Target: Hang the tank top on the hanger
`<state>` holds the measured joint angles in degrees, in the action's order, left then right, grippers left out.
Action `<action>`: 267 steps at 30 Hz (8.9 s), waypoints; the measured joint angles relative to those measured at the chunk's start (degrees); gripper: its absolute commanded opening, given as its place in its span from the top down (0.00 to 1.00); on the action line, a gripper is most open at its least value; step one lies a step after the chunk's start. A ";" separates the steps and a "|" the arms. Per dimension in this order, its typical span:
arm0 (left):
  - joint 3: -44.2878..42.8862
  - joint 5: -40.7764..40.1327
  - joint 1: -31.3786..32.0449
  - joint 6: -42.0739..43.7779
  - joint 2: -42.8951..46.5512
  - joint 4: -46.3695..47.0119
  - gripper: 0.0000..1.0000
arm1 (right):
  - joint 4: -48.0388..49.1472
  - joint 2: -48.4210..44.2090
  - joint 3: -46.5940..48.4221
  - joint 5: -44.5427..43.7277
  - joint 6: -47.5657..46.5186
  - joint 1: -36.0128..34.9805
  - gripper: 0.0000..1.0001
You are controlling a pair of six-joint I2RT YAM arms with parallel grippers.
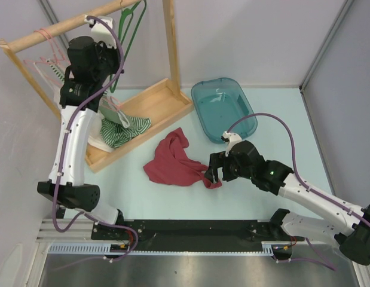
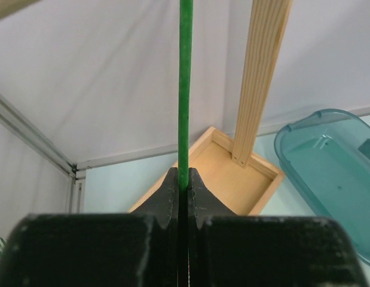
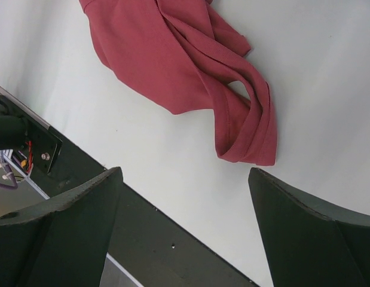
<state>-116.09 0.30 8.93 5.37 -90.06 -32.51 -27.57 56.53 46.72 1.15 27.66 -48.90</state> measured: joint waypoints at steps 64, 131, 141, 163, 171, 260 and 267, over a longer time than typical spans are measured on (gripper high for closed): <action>50.45 59.84 25.86 12.72 32.61 -11.63 1.00 | -10.49 -4.70 23.61 25.59 -34.62 0.11 0.95; 58.21 -9.11 19.43 -17.35 -6.14 27.61 0.57 | -12.09 -14.49 11.56 0.68 -19.26 19.47 1.00; 58.21 -9.14 19.43 -17.14 -6.88 27.06 1.00 | -12.63 -14.88 11.56 1.31 -18.86 19.47 1.00; 67.63 -10.49 19.61 -19.39 20.31 20.44 1.00 | -2.08 -11.65 9.33 10.19 -10.43 -0.07 1.00; 67.91 -10.51 20.22 -20.15 24.98 17.90 1.00 | -0.37 -6.80 8.79 5.55 -10.75 -3.67 1.00; 58.27 26.84 32.44 -1.62 49.86 4.66 0.07 | 6.86 -6.10 7.34 32.74 -26.21 4.48 1.00; 62.03 33.27 32.44 -0.37 46.03 5.99 0.11 | 3.56 -4.07 8.13 38.99 -27.12 5.35 1.00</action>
<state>-54.06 33.56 41.36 4.99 -44.03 -26.52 -24.01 52.47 54.85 40.14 0.54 -43.55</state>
